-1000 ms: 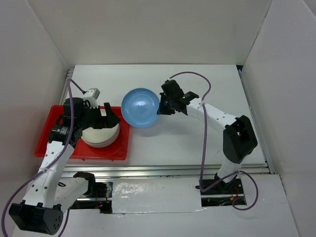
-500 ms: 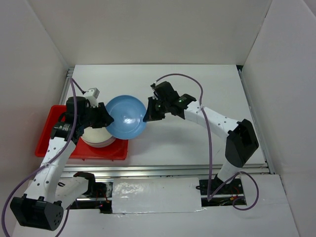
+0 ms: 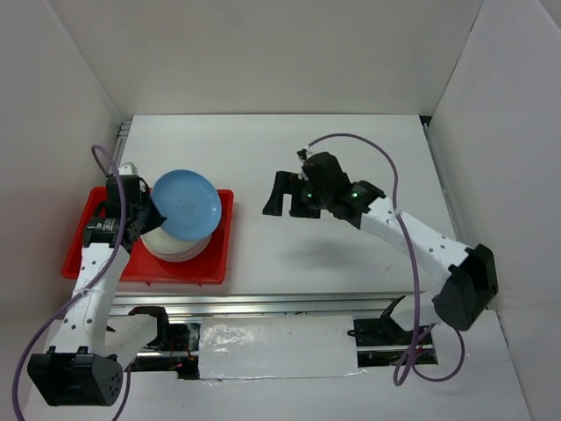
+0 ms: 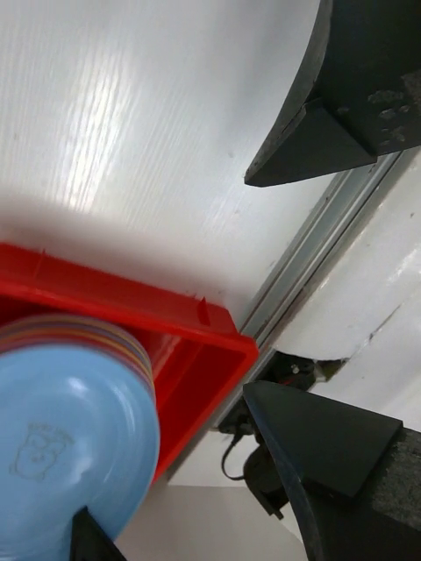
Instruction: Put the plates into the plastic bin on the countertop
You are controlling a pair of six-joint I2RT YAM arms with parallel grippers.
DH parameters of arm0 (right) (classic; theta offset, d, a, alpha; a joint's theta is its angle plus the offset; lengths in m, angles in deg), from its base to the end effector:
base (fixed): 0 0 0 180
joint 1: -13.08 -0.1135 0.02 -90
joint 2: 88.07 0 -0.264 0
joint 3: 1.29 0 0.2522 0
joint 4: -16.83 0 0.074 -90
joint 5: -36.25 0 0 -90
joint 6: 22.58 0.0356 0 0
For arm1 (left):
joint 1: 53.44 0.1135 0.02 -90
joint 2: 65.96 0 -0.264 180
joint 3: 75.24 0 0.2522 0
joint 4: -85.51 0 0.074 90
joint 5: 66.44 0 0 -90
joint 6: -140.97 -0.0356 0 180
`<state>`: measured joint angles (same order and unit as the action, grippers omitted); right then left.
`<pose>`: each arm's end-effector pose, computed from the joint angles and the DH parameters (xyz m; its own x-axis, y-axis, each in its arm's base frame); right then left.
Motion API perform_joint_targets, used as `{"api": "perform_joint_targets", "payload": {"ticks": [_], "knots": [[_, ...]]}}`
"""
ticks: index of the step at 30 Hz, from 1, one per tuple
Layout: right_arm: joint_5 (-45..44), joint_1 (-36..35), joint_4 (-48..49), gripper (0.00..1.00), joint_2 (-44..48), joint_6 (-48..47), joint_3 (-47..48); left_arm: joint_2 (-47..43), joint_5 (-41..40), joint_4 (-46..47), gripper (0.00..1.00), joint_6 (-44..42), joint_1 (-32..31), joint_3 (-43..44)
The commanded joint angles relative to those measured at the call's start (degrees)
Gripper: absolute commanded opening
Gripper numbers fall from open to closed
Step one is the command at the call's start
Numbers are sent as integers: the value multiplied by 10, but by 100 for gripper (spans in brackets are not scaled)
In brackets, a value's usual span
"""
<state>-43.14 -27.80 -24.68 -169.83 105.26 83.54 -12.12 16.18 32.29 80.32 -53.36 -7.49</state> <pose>0.2372 0.2140 0.3205 -0.8327 0.0767 -0.5483 -0.3058 0.7620 0.5709 0.1936 0.0048 0.3180 -0.5028 -0.4868 -0.7143 -0.3983 0.8639 -0.3083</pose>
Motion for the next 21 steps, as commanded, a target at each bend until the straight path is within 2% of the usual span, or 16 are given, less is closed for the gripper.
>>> {"api": "perform_joint_targets", "payload": {"ticks": [1,8,10,11,12,14,15,17,18,21], "knots": [[-18,31,22,100,57,4,-59,16,-46,-7,0,46,54,16],[-3,63,18,100,105,-14,-113,62,16,3,0,34,130,12],[-1,69,15,100,113,-17,-116,59,15,3,6,34,128,11],[2,70,16,100,116,-20,-116,58,17,7,12,34,129,8],[3,72,15,100,118,-21,-118,57,24,8,29,34,126,8],[6,74,13,100,124,-23,-119,57,25,0,53,33,120,12],[7,77,13,100,125,-24,-119,51,15,-4,73,35,106,14],[7,80,5,100,132,-28,-118,36,22,-15,95,39,95,14],[5,81,2,100,138,-31,-118,12,35,-23,99,36,96,11],[-5,88,-12,100,157,-35,-118,-37,63,-61,99,36,86,16]]}}
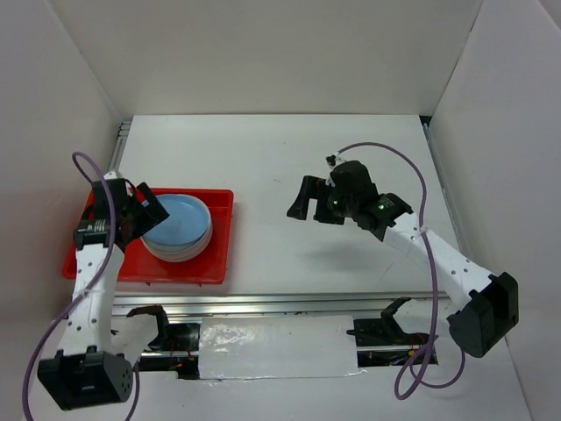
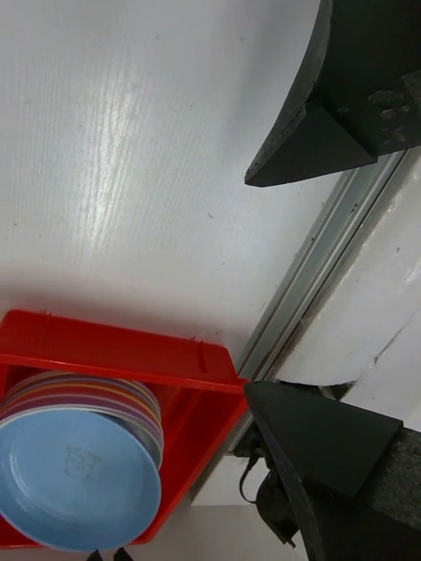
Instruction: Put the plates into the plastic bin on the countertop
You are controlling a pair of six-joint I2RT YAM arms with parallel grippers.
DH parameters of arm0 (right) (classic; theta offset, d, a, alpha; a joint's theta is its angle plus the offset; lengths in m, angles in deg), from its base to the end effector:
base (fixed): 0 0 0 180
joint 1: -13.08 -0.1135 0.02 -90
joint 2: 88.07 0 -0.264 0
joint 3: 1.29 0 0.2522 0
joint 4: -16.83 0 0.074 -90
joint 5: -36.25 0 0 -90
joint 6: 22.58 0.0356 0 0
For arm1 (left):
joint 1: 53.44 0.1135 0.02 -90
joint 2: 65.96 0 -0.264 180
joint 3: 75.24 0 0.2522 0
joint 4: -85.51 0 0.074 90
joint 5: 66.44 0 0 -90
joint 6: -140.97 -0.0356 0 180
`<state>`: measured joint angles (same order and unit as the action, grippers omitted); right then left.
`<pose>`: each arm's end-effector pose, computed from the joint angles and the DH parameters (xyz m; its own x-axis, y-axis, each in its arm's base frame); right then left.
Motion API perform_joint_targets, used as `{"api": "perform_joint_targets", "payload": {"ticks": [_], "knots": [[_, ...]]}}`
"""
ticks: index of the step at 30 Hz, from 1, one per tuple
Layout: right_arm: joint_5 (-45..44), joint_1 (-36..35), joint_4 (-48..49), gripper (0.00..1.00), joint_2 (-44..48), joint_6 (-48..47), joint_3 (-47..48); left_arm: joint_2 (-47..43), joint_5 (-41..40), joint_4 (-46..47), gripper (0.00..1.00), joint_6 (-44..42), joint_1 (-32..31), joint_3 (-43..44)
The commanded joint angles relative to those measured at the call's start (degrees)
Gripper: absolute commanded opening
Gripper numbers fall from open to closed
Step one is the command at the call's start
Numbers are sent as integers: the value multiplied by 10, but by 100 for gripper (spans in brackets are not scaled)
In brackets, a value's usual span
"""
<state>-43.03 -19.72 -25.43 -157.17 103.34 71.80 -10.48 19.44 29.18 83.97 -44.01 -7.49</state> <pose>0.2175 0.1480 0.3102 -0.8059 0.1664 -0.5682 -0.2250 0.8016 0.5539 0.1925 0.0346 0.3085 -0.4586 -0.6268 -0.6299 -0.5534 0.7560 -0.3495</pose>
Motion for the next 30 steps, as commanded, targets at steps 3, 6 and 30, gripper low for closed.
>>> {"api": "perform_joint_targets", "payload": {"ticks": [3,6,30], "knots": [[-21,9,-22,100,59,-17,2,-106,36,-66,99,-2,-13,41],[-40,8,-45,100,93,-22,10,-139,36,-105,99,-15,-13,60],[-416,-91,-444,100,397,-37,238,-262,-20,-256,99,-89,-25,291]]}}
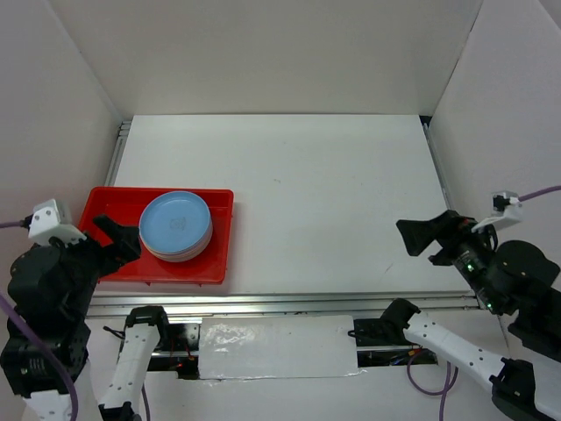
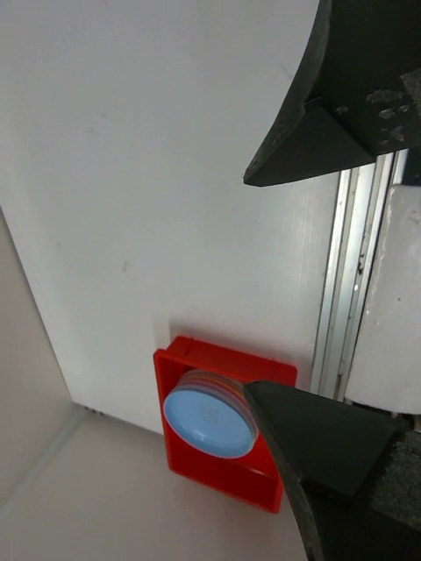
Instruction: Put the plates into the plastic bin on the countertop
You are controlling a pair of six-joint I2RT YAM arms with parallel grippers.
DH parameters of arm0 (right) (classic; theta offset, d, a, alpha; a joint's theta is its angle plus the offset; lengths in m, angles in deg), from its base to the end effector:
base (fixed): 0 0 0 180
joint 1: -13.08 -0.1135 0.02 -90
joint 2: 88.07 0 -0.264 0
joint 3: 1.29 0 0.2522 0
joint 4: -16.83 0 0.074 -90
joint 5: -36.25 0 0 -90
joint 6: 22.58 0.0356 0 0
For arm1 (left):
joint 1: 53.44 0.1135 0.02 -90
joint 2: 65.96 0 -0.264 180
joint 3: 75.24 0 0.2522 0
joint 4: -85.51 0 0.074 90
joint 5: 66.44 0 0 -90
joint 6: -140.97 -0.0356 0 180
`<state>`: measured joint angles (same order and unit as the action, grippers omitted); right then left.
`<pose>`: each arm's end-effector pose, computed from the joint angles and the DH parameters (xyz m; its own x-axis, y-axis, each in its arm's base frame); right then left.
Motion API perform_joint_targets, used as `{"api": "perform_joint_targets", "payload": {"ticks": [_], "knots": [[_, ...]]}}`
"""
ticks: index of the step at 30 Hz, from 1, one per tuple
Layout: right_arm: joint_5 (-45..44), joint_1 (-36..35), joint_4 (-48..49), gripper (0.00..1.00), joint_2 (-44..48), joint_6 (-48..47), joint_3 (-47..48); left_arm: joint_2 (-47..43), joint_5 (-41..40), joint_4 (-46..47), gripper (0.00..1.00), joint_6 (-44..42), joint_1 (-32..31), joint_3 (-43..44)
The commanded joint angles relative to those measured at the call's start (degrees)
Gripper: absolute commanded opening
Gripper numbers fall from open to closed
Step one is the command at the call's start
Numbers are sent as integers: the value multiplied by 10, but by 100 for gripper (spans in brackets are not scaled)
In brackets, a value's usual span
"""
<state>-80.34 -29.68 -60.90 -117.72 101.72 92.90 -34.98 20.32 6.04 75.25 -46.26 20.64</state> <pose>0.0123 -0.0103 0.4477 -0.3002 0.4087 -0.8619 -0.1428 0.8741 0.4643 0.0064 0.0028 0.4502 -0.1539 -0.4332 -0.8881 -0.2659 0.8838 -0.3850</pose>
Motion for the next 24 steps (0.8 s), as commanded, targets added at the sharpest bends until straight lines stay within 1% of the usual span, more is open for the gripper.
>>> {"api": "perform_joint_targets", "payload": {"ticks": [1,5,8,11,14,17,24], "knots": [[-43,21,-100,100,6,-28,34,-28,-23,-24,99,-3,-3,8],[-53,48,-134,100,25,-62,63,-82,-13,-11,99,-5,-2,-35],[-34,58,-139,100,49,-71,83,-103,-28,-7,99,9,-1,-64],[-12,76,-149,100,66,-78,104,-116,-19,-5,99,16,1,-73],[21,91,-154,100,82,-80,124,-123,-21,-6,99,15,-1,-102],[41,100,-147,100,93,-86,122,-132,-19,-9,99,16,-3,-120],[59,115,-143,100,88,-85,99,-130,-22,-13,99,14,-5,-109]]}}
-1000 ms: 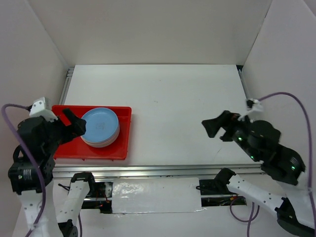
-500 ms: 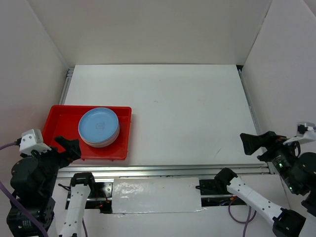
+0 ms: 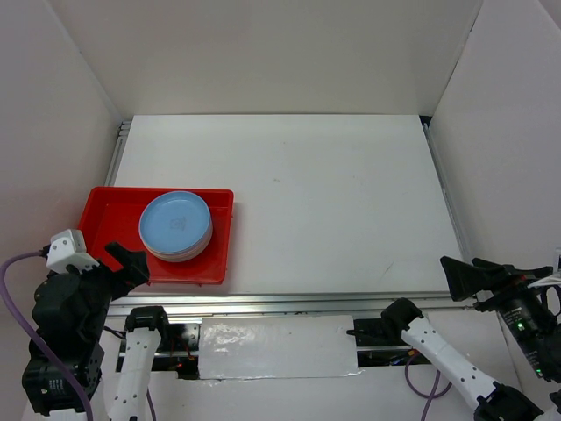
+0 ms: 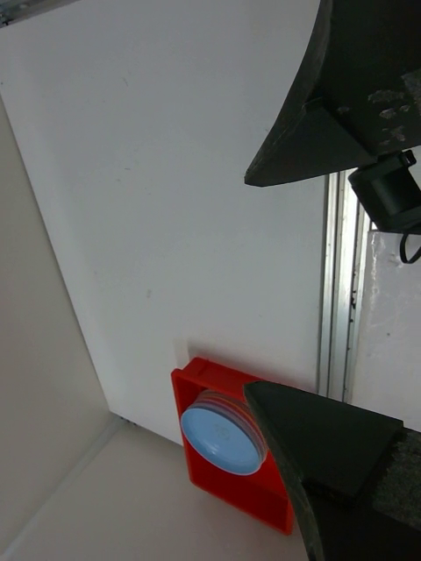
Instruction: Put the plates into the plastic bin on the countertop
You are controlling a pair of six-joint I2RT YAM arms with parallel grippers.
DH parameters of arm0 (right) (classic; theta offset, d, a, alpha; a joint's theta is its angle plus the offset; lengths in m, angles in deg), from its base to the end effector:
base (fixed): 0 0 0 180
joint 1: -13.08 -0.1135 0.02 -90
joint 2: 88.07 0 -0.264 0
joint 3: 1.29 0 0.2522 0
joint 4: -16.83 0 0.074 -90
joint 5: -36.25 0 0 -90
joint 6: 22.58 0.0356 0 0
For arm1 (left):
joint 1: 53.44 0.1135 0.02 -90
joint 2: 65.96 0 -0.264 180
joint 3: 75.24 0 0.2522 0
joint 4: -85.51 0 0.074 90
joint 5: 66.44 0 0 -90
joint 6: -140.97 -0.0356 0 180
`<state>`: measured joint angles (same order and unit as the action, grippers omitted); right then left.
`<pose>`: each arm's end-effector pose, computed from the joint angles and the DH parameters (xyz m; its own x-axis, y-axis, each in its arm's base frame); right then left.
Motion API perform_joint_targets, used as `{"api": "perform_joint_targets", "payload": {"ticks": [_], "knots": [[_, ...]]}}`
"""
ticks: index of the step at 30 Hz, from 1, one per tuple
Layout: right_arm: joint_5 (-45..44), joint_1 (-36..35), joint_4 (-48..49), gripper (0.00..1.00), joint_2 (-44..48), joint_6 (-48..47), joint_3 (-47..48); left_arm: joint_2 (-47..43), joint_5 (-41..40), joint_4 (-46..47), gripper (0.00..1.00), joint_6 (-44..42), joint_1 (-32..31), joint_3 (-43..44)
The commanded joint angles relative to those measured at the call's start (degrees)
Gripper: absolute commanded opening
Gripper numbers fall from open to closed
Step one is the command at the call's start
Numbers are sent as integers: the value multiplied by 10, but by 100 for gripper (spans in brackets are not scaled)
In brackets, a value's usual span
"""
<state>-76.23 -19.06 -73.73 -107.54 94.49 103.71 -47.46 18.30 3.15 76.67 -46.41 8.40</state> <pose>-0.0798 -0.0662 0.4436 -0.1430 0.4067 -0.9023 -0.1167 0.8984 0.4235 -0.0200 0.0008 0.3937 -0.1742 -0.4566 -0.8725 -0.3155 0.8652 -0.3898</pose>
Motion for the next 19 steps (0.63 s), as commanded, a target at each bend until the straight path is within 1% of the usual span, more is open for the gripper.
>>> {"api": "perform_joint_targets", "payload": {"ticks": [1,8,19], "knots": [[19,9,-13,100,-11,-13,-11,-7,-2,17,99,0,-3,13],[22,16,-1,100,-2,-4,-36,-7,10,22,99,0,-3,8],[45,38,6,100,-8,-8,-32,0,13,23,99,-1,-6,12]]}}
